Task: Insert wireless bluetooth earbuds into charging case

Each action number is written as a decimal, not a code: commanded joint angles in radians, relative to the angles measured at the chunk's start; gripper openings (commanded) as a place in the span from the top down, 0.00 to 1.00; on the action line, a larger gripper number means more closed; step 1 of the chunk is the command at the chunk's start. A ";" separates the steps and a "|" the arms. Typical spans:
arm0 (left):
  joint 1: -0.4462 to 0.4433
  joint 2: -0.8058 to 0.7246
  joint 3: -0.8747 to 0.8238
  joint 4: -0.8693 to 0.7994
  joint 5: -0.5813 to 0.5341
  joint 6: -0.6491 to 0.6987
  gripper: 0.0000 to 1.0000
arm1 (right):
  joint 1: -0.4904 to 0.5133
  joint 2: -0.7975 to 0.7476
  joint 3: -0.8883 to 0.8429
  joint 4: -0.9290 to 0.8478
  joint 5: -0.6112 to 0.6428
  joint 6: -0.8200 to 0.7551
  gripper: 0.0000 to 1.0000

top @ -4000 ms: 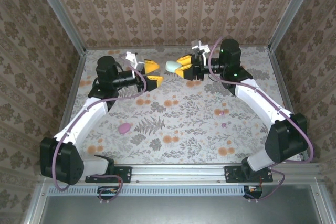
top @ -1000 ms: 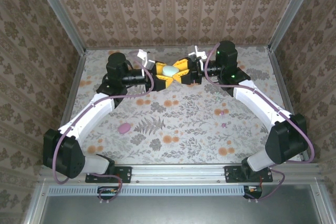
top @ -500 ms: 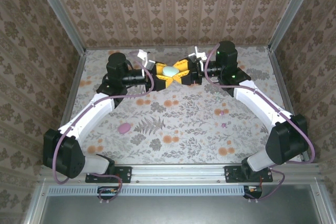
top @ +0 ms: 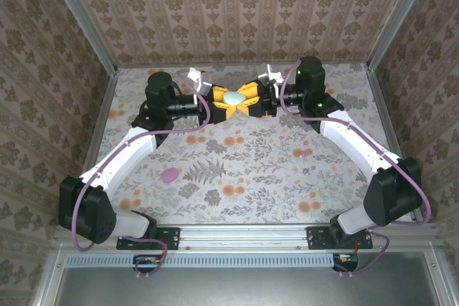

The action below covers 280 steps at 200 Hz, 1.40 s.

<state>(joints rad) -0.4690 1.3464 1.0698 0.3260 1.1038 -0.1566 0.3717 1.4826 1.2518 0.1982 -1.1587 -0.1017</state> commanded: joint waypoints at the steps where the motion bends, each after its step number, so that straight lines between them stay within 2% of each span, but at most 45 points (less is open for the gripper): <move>1: 0.007 -0.014 0.021 -0.001 0.022 0.023 0.53 | -0.004 -0.028 -0.012 0.020 -0.001 0.005 0.63; 15: 0.009 -0.015 0.023 -0.001 0.025 0.022 0.56 | -0.005 -0.026 -0.013 0.017 0.001 0.004 0.63; 85: 0.008 -0.011 0.029 0.012 0.029 0.012 0.56 | -0.004 -0.021 -0.015 0.003 0.005 -0.009 0.63; 103: 0.007 -0.007 0.031 0.012 0.031 0.010 0.61 | -0.003 -0.019 -0.015 0.004 0.005 -0.005 0.62; 161: 0.004 -0.007 0.027 0.007 0.027 0.020 0.66 | -0.003 -0.022 -0.017 0.001 0.030 0.000 0.59; 217: 0.004 -0.009 0.028 -0.031 0.022 0.056 0.71 | -0.006 -0.045 -0.038 0.034 0.102 0.025 0.45; 235: 0.003 -0.013 0.026 -0.028 0.019 0.055 0.71 | -0.010 -0.043 -0.032 0.015 0.107 0.029 0.47; 252: 0.004 -0.013 0.021 -0.014 0.019 0.051 0.71 | -0.012 -0.036 -0.026 -0.004 0.096 0.028 0.54; 280: 0.003 -0.015 0.020 -0.015 0.029 0.060 0.71 | -0.015 -0.028 -0.023 0.020 0.081 0.075 0.57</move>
<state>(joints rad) -0.4633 1.3464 1.0698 0.2993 1.0882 -0.1303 0.3695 1.4654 1.2255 0.1982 -1.0962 -0.0719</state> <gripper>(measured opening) 0.367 0.440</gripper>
